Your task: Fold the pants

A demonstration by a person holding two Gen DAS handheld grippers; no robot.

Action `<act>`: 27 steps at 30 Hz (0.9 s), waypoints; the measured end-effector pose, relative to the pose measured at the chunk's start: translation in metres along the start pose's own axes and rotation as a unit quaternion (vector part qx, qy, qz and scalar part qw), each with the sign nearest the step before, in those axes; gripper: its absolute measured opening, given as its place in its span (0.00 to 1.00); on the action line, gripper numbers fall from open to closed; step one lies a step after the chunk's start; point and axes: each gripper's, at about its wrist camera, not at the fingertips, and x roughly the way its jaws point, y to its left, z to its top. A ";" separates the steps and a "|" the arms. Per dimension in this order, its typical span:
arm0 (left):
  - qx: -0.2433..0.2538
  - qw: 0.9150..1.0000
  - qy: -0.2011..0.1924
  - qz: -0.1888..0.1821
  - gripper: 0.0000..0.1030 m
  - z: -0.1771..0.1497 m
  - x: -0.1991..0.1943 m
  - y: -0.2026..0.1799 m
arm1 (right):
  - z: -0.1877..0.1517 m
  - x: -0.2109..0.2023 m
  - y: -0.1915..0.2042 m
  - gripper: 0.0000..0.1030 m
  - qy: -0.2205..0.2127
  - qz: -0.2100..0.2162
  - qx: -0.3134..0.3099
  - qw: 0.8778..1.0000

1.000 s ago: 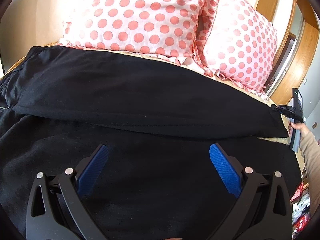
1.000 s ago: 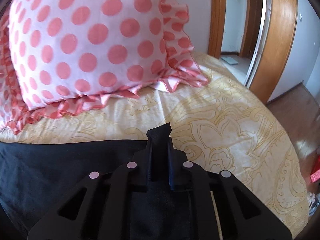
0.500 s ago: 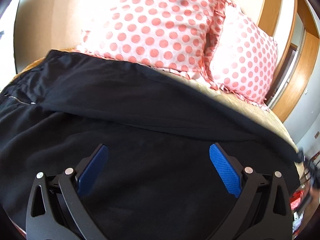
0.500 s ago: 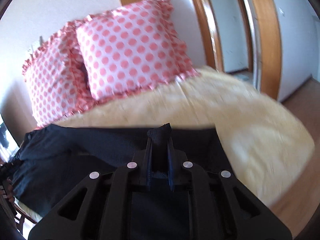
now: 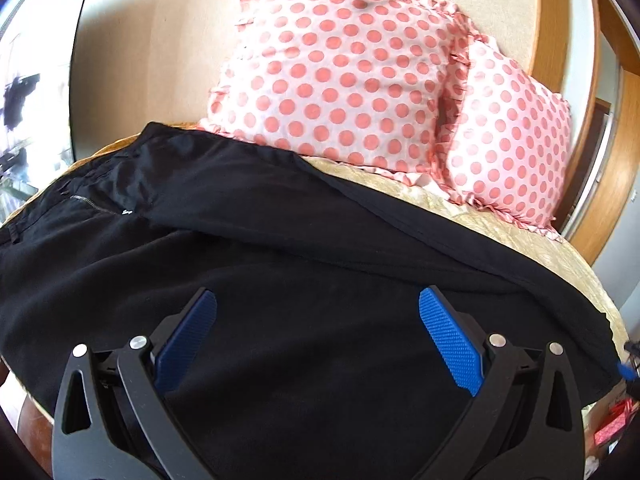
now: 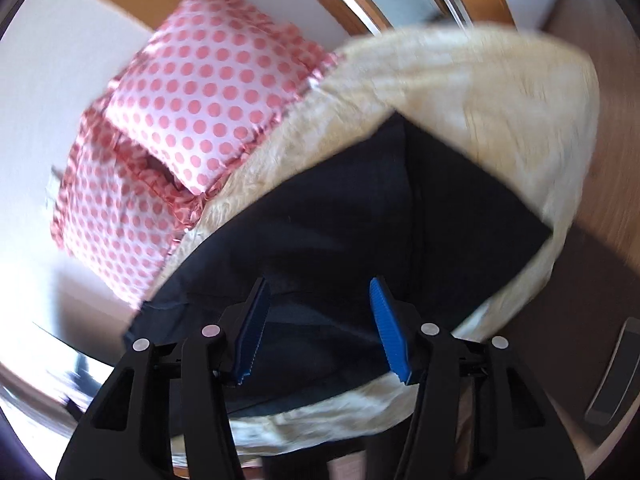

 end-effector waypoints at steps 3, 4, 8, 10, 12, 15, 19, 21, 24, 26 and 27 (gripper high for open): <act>-0.017 1.000 -0.008 0.008 0.98 0.000 -0.005 0.008 | -0.008 -0.010 -0.006 0.53 -0.014 0.007 0.042 0.999; -0.022 1.000 -0.009 0.011 0.98 0.000 -0.006 0.011 | -0.012 -0.012 -0.005 0.53 -0.016 0.014 0.045 0.999; -0.019 1.000 -0.010 0.017 0.98 0.001 -0.006 0.015 | -0.027 0.001 0.006 0.53 0.028 0.085 0.066 0.994; -0.022 0.999 -0.023 0.020 0.98 0.000 -0.010 0.015 | -0.029 0.014 0.011 0.53 0.047 0.082 0.068 0.993; -0.026 0.999 -0.031 0.014 0.98 -0.001 -0.014 0.015 | -0.028 0.028 0.010 0.53 0.054 0.058 0.082 0.993; -0.012 0.999 -0.028 0.013 0.98 0.000 -0.018 0.014 | -0.025 0.032 0.005 0.51 0.035 0.058 0.108 0.992; -0.005 1.000 -0.018 0.012 0.98 0.000 -0.017 0.018 | -0.021 0.029 0.000 0.51 -0.024 0.046 0.112 0.992; -0.016 1.000 -0.007 0.001 0.98 0.000 -0.014 0.021 | -0.018 0.031 -0.006 0.44 -0.046 0.048 0.124 0.990; -0.030 1.000 0.001 0.001 0.98 0.000 -0.012 0.023 | -0.011 0.036 -0.011 0.27 -0.079 0.031 0.114 0.990; -0.037 0.999 0.004 -0.005 0.98 0.000 -0.012 0.024 | -0.006 0.040 -0.013 0.15 -0.091 0.013 0.110 0.990; -0.045 0.999 0.001 -0.008 0.98 0.000 -0.013 0.026 | -0.004 0.039 -0.013 0.13 -0.094 0.017 0.106 0.990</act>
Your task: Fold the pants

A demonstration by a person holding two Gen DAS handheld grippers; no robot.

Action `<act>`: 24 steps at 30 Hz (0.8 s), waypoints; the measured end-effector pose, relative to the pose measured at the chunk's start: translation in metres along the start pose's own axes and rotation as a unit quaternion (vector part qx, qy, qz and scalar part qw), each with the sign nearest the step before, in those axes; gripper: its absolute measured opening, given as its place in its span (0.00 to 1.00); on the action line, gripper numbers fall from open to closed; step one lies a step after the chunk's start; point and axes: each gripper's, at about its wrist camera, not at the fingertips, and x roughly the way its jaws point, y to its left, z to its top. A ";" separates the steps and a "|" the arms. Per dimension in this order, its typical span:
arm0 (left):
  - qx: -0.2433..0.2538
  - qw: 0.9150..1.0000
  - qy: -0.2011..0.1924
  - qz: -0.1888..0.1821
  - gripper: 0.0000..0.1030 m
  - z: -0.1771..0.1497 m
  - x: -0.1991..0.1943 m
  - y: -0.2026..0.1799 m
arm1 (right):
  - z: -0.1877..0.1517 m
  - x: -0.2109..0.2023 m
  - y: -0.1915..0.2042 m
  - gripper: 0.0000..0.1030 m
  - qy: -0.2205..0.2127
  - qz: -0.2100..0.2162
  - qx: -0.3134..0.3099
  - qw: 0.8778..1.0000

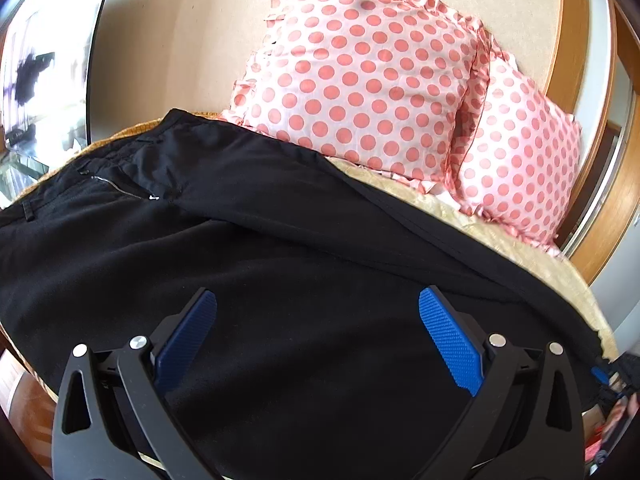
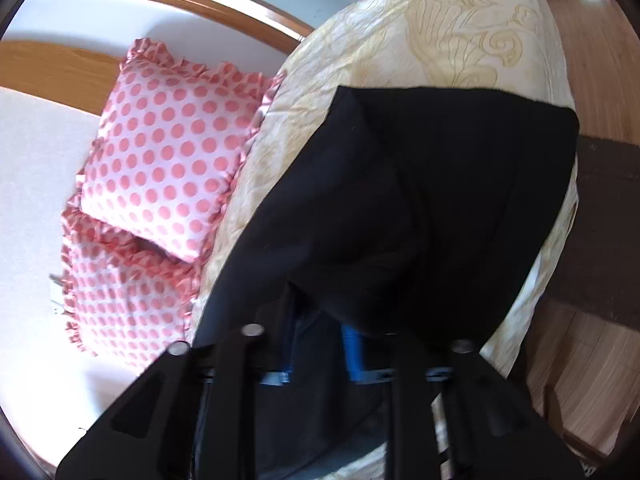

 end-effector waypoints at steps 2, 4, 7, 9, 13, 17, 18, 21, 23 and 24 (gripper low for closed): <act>-0.023 1.000 -0.007 -0.007 0.98 0.000 -0.003 0.004 | 0.006 -0.001 0.006 0.06 -0.010 0.018 -0.019 1.000; -0.031 0.999 -0.004 -0.015 0.98 0.001 -0.003 0.004 | 0.010 -0.007 0.015 0.05 -0.022 0.023 -0.044 0.999; -0.022 1.000 -0.007 -0.013 0.98 0.001 -0.003 0.000 | 0.019 -0.026 0.042 0.03 -0.060 0.056 -0.102 0.991; -0.003 1.000 -0.001 -0.013 0.98 0.000 -0.002 -0.004 | 0.023 -0.044 0.059 0.03 -0.096 0.079 -0.139 0.982; 0.024 1.000 0.005 -0.018 0.98 0.002 -0.001 -0.007 | 0.015 -0.051 0.045 0.03 -0.092 0.018 -0.157 0.983; -0.007 1.000 0.018 -0.016 0.98 0.019 0.013 0.002 | 0.004 -0.029 0.006 0.03 -0.036 -0.027 -0.114 0.993; -0.018 0.999 0.026 -0.022 0.98 0.025 0.019 0.005 | 0.003 -0.027 0.003 0.03 -0.032 -0.029 -0.111 0.993; -0.024 0.998 0.047 -0.020 0.98 0.051 0.043 0.011 | 0.001 -0.022 -0.002 0.03 -0.022 -0.029 -0.102 0.994; 0.006 0.998 0.058 -0.005 0.98 0.068 0.060 0.007 | 0.001 -0.022 -0.004 0.03 -0.020 -0.029 -0.105 0.994; 0.036 0.997 0.067 0.014 0.98 0.081 0.075 0.004 | 0.002 -0.022 -0.003 0.03 -0.018 -0.029 -0.105 0.994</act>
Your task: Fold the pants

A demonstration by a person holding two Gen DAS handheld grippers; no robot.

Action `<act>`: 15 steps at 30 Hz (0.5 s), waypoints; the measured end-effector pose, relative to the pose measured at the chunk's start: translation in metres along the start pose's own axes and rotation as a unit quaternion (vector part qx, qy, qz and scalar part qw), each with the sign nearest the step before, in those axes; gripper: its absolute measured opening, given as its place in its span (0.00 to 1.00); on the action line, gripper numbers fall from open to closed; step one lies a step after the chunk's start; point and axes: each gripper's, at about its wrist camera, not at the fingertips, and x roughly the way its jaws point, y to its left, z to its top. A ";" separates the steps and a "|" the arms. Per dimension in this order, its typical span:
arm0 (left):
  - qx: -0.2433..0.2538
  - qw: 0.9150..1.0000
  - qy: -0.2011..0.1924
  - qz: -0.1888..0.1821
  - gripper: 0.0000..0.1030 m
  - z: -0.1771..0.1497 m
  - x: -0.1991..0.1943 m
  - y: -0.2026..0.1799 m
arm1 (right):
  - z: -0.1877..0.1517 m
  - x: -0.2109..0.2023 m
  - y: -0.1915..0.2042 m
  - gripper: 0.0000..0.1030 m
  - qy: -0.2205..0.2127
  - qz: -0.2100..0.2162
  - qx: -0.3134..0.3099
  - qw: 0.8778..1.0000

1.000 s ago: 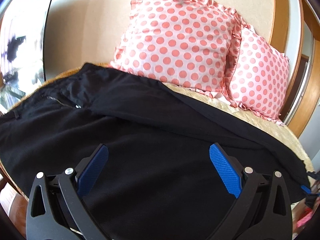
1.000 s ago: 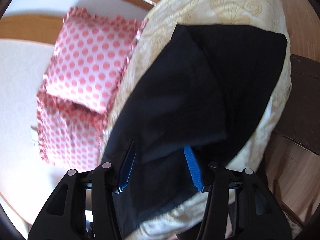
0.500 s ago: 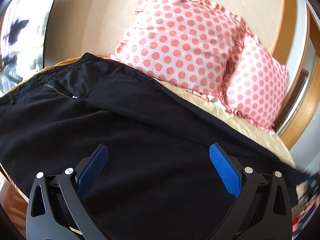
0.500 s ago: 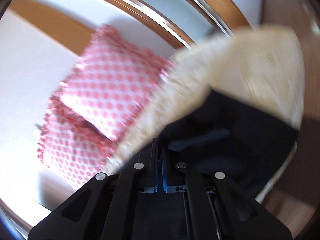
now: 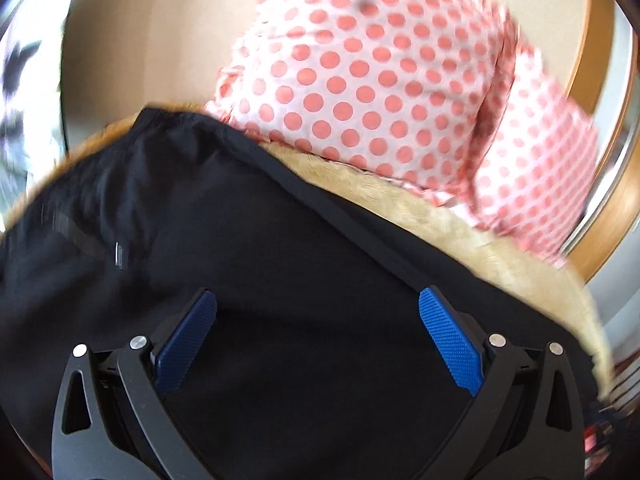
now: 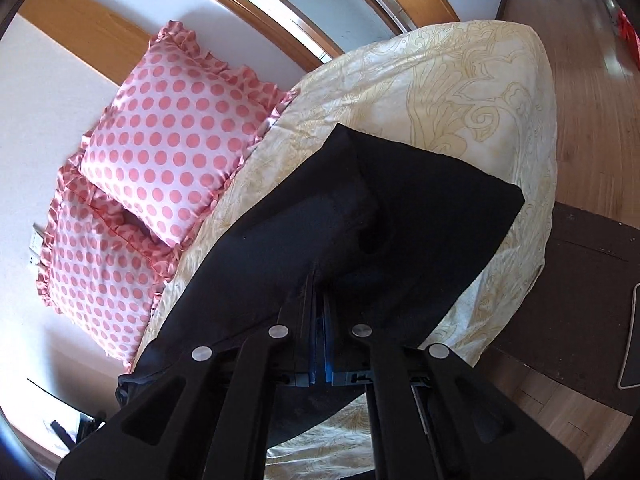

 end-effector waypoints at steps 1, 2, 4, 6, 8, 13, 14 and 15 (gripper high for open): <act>0.017 1.000 0.003 0.016 0.98 0.010 0.010 -0.001 | 0.000 -0.002 -0.002 0.03 0.001 0.000 -0.001 1.000; 0.027 0.999 0.010 0.034 0.98 0.026 0.024 -0.001 | -0.001 0.000 -0.001 0.03 0.003 -0.001 -0.003 1.000; 0.016 0.999 0.037 0.032 0.98 0.049 0.050 0.004 | -0.003 0.002 -0.004 0.02 0.009 -0.005 -0.007 1.000; -0.005 0.997 0.065 0.029 0.98 0.069 0.076 0.013 | -0.003 0.002 -0.005 0.02 0.009 0.000 -0.008 1.000; -0.033 0.994 0.092 0.040 0.98 0.089 0.102 0.024 | -0.002 0.001 -0.005 0.02 0.012 -0.001 -0.009 1.000; -0.087 0.981 0.127 0.116 0.83 0.128 0.158 0.057 | -0.002 0.002 -0.003 0.03 0.013 -0.007 -0.011 1.000; -0.096 0.978 0.138 0.127 0.80 0.132 0.167 0.064 | -0.002 0.002 -0.003 0.03 0.014 -0.007 -0.010 1.000; -0.104 0.975 0.145 0.130 0.76 0.135 0.172 0.070 | -0.002 0.001 -0.003 0.03 0.014 -0.007 -0.009 1.000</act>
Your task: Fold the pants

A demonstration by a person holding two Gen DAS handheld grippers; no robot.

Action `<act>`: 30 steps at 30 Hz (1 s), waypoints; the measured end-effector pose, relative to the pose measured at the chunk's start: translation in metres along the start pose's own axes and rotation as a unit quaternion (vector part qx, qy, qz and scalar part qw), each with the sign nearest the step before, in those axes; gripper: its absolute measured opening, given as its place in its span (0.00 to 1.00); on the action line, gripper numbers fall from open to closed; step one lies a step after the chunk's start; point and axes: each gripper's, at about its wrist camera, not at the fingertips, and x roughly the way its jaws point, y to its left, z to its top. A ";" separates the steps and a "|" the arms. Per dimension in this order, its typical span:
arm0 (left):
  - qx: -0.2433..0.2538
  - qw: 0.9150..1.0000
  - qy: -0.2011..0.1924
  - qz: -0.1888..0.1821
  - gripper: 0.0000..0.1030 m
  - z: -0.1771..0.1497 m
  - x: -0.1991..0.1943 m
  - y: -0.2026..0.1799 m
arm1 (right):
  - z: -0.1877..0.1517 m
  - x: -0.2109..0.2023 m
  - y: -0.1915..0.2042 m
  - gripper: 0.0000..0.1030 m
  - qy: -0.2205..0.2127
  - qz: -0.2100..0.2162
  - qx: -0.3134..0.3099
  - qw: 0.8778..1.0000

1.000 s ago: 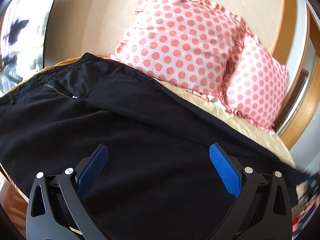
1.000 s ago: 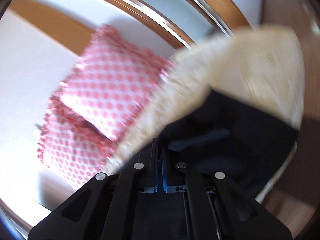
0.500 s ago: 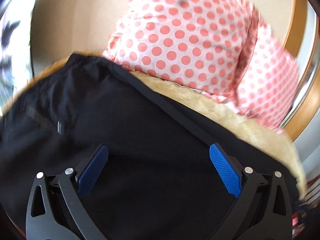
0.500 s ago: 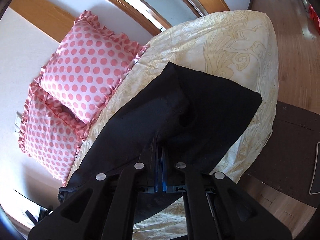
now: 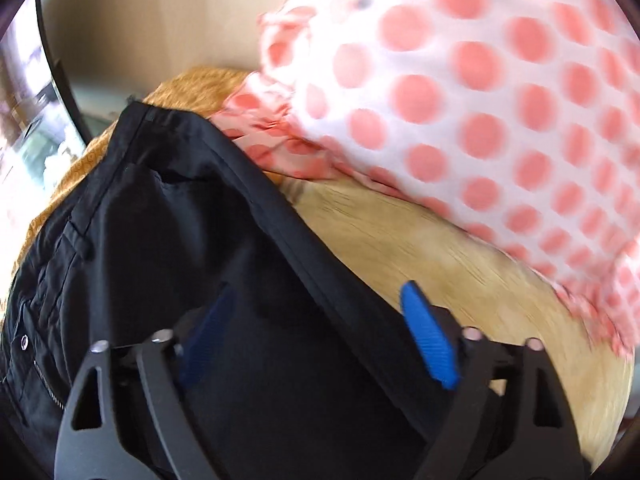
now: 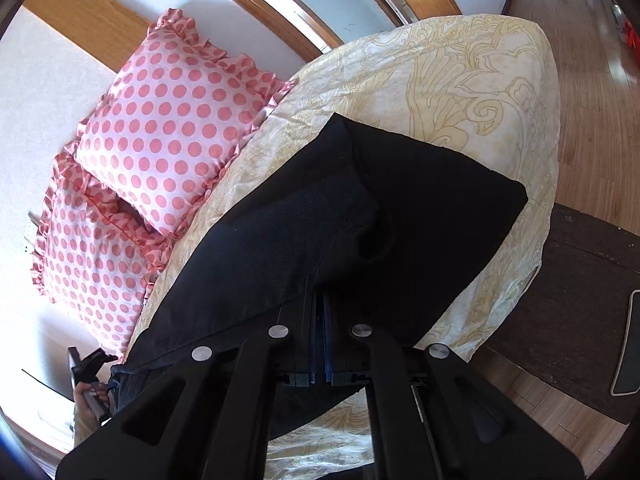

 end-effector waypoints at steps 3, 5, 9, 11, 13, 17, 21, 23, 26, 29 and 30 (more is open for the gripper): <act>-0.031 0.999 0.020 0.008 0.62 0.011 0.016 0.014 | 0.000 0.000 0.000 0.03 0.000 -0.002 0.002 1.000; -0.037 0.999 0.010 0.012 0.36 0.014 0.014 0.019 | 0.000 0.000 0.000 0.03 0.002 -0.002 0.005 1.000; -0.049 0.999 0.001 -0.013 0.07 0.011 -0.001 0.027 | 0.003 0.002 -0.005 0.05 0.009 0.007 0.033 0.999; -0.044 0.999 -0.020 -0.009 0.06 0.002 -0.017 0.031 | 0.004 0.002 -0.007 0.06 0.013 0.012 0.045 0.999; -0.034 0.998 -0.045 -0.006 0.05 -0.010 -0.035 0.035 | 0.006 0.003 -0.010 0.17 0.019 0.028 0.066 0.997; -0.023 0.995 -0.092 -0.014 0.05 -0.039 -0.076 0.050 | 0.011 0.004 -0.010 0.35 0.027 0.054 0.095 0.994; -0.021 0.991 -0.132 -0.022 0.05 -0.067 -0.114 0.069 | 0.013 0.005 -0.008 0.33 0.017 0.042 0.096 0.994; -0.019 0.988 -0.153 -0.025 0.05 -0.077 -0.130 0.078 | 0.016 0.007 -0.009 0.24 0.012 0.029 0.098 0.995; -0.026 0.984 -0.173 -0.037 0.05 -0.087 -0.153 0.091 | 0.035 0.013 0.000 0.03 -0.009 0.005 0.038 0.999; -0.028 0.980 -0.192 -0.055 0.05 -0.102 -0.178 0.102 | 0.055 -0.005 0.010 0.03 -0.057 0.032 0.006 0.998; -0.028 0.977 -0.203 -0.062 0.05 -0.112 -0.189 0.109 | 0.063 -0.018 0.013 0.03 -0.081 0.048 0.000 0.996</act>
